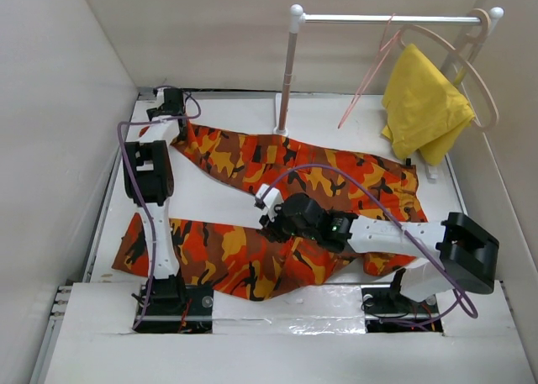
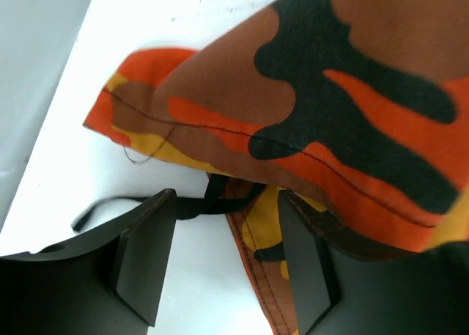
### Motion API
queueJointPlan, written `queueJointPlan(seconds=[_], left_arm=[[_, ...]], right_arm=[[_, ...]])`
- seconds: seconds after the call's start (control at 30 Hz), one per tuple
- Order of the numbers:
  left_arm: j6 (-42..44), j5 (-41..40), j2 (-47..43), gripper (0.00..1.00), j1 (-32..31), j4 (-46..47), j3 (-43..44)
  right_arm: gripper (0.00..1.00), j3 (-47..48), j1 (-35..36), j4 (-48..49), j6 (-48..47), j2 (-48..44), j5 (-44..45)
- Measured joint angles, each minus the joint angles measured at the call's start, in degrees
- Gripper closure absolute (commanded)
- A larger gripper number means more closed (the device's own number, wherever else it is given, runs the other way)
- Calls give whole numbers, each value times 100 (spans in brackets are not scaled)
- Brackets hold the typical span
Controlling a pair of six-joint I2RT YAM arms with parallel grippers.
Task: Place the trousers on the hanger
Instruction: Flatten out the trousers at the center of the board.
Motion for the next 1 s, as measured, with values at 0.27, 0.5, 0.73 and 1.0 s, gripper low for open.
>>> queueJointPlan(seconds=[0.27, 0.5, 0.73, 1.0], left_arm=[[295, -144, 424, 44, -61, -9, 850], [446, -109, 763, 75, -72, -90, 1368], [625, 278, 750, 64, -70, -11, 1038], [634, 476, 442, 47, 4, 179, 507]], right_arm=[[57, -7, -116, 7, 2, 28, -146], [57, -101, -328, -96, -2, -153, -166], [58, -103, -616, -111, -28, -435, -229], [58, -330, -686, -22, -46, -404, -575]])
